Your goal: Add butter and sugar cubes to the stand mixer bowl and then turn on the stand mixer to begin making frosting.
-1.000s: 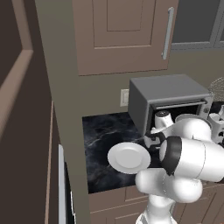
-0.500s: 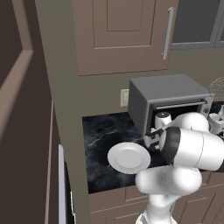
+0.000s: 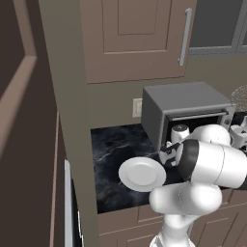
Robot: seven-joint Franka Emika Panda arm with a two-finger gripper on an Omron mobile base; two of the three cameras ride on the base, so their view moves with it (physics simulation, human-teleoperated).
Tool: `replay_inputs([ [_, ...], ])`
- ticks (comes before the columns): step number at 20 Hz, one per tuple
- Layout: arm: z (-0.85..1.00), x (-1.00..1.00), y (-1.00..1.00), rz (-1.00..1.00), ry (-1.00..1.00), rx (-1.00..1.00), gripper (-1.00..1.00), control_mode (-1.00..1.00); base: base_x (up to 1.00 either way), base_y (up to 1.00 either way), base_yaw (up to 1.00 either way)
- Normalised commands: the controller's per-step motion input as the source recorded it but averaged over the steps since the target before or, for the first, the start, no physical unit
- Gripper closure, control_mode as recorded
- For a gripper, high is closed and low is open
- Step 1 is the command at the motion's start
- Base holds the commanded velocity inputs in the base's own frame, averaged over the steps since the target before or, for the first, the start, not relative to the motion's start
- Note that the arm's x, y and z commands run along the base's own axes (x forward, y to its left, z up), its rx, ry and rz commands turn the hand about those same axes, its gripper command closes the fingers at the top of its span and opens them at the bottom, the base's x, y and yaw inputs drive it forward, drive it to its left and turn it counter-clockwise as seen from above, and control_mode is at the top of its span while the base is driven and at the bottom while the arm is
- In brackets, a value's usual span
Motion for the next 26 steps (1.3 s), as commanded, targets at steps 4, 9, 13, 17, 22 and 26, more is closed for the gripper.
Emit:
replay_inputs([
  [4, -0.23, -0.01, -0.01, -0.02, 0.0, 0.0, 1.0, -1.0, 0.0, 0.0, 0.0],
  [9, -0.3, 0.02, 0.0, 0.0, 0.0, 0.0, 1.0, -1.0, 0.0, 0.0, 0.0],
  [13, -0.22, 0.0, 0.01, 0.0, 0.0, 0.0, 1.0, -1.0, 0.0, 0.0, 0.0],
  [17, -0.03, -0.1, 0.02, -0.06, -0.04, 0.0, 1.0, -1.0, 0.0, 0.0, 0.0],
  [22, -0.01, -0.09, 0.07, -0.12, -0.03, 0.0, 1.0, -1.0, 0.0, 0.0, 0.0],
  [26, -0.12, -0.06, 0.1, -0.14, 0.0, 0.0, 1.0, -1.0, 0.0, 0.0, 0.0],
])
